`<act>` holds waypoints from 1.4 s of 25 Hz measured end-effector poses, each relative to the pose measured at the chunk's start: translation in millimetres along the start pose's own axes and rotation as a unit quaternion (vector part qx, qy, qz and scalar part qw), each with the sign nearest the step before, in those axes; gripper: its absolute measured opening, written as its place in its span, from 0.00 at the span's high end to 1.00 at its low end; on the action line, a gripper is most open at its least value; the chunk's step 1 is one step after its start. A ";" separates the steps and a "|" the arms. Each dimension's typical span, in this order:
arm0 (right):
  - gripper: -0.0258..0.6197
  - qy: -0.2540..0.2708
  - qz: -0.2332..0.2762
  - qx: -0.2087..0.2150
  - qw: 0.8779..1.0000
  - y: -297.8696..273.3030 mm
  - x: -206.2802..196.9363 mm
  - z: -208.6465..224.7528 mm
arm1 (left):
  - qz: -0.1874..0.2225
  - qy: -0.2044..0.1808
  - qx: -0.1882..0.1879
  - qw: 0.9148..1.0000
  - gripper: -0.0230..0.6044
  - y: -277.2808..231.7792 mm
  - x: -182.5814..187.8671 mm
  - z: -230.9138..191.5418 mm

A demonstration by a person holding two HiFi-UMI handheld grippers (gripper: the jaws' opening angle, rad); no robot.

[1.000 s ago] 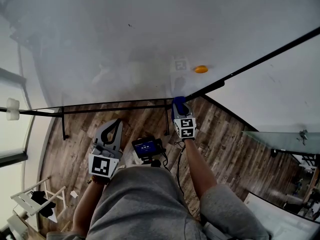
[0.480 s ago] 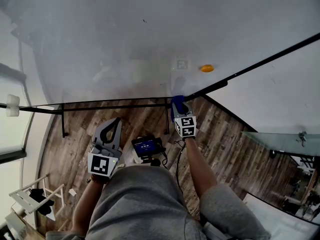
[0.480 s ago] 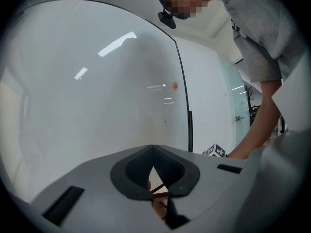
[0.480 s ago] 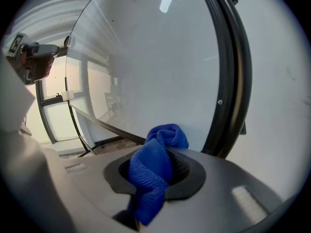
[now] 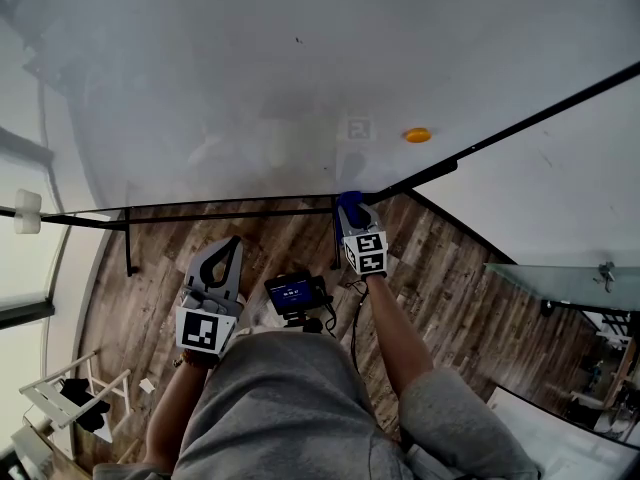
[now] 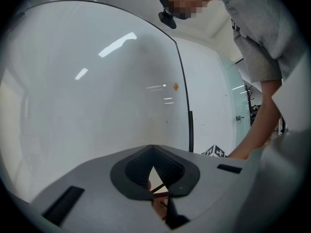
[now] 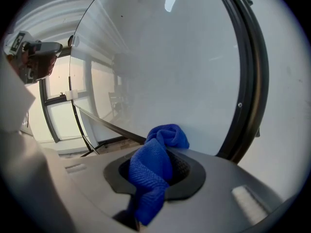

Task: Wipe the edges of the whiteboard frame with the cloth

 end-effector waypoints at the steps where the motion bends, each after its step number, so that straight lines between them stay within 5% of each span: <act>1: 0.81 -0.001 0.000 0.000 1.000 -0.3 0.9 -0.9 | 0.000 0.000 0.000 1.000 0.95 0.1 0.9 -0.5; 35: 0.81 0.026 -0.003 0.053 0.998 -12.9 12.6 -22.1 | 0.008 0.001 0.017 1.000 0.95 -0.2 5.8 -8.4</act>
Point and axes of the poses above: the fingertips, and each gripper's own axes: y backward along the fingers, z to its right, x out of its top, the point moved 10 cm from there along y, backward along the fingers, and after that the axes turned 7 degrees about y, right-handed, at the moved point
